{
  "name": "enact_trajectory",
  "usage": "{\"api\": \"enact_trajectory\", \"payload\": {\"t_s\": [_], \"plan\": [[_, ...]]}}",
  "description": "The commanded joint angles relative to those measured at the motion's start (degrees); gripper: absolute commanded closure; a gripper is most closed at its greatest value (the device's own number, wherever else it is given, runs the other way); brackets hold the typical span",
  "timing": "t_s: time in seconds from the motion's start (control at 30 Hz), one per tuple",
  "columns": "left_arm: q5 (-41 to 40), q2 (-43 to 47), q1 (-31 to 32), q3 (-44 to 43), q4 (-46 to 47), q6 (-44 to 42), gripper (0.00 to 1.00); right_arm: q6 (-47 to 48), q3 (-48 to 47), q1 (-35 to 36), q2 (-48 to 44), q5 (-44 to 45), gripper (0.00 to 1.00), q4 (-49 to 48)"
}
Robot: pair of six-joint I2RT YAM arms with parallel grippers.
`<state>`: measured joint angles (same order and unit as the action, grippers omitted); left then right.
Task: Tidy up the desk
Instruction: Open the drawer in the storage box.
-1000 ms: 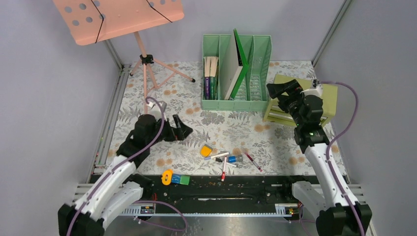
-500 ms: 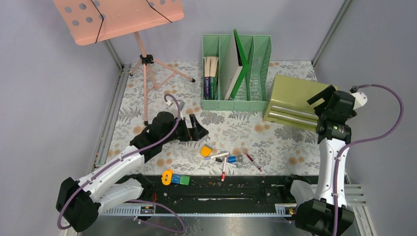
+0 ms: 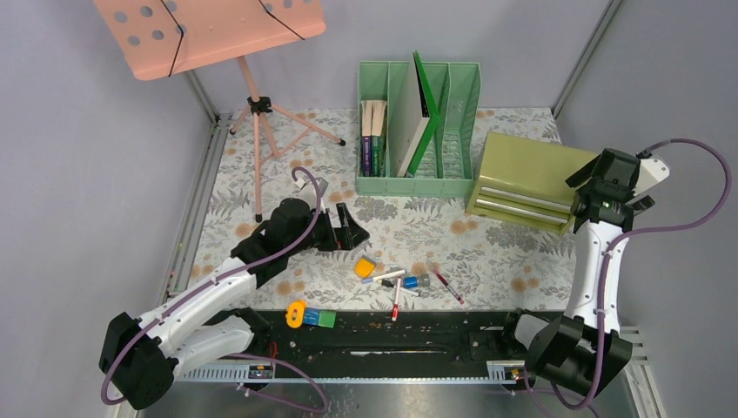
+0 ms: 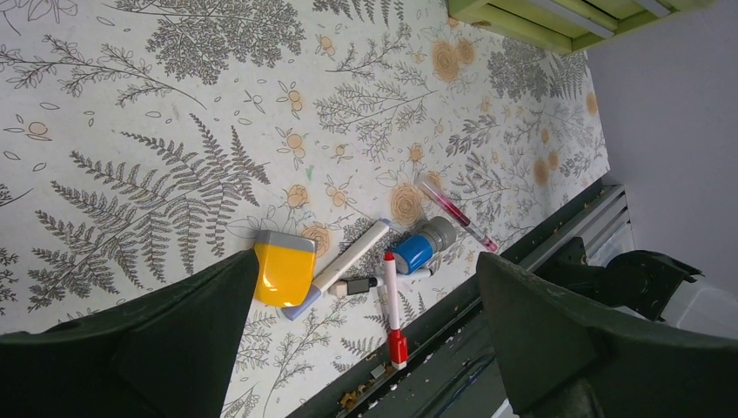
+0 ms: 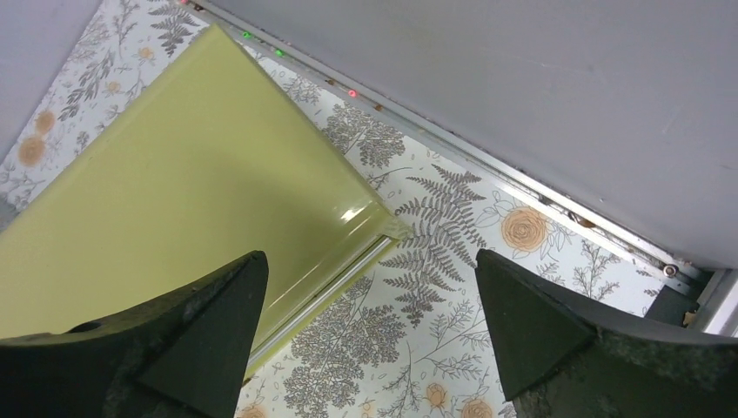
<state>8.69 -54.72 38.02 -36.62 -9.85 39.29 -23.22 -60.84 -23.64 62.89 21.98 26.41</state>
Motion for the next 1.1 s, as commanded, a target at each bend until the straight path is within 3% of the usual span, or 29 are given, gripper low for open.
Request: {"api": "enact_trajectory", "payload": {"t_s": [0.0, 0.2, 0.4, 0.6, 1.07], "plan": [[-0.6, 1.3, 0.2, -2.8, 0.9, -1.2, 0.01, -3.9, 0.0, -1.2, -1.0, 3.2, 0.01, 1.7], [-0.4, 2.0, 0.2, -2.1, 0.7, -1.5, 0.01, -9.5, 4.6, -3.0, -2.4, 6.8, 0.01, 2.2], [0.6, 1.8, 0.1, -2.0, 1.0, -1.5, 0.01, -10.2, 6.2, -3.3, -3.6, 5.1, 0.07, 0.2], [0.7, 1.9, 0.2, -1.9, 1.1, -1.5, 0.01, -10.6, 7.8, -3.3, -5.1, -2.7, 0.24, -2.0], [1.0, 0.9, 0.2, -3.0, 2.5, -1.2, 0.01, -12.3, 13.1, -3.3, -6.0, -19.6, 0.38, -4.6]]}}
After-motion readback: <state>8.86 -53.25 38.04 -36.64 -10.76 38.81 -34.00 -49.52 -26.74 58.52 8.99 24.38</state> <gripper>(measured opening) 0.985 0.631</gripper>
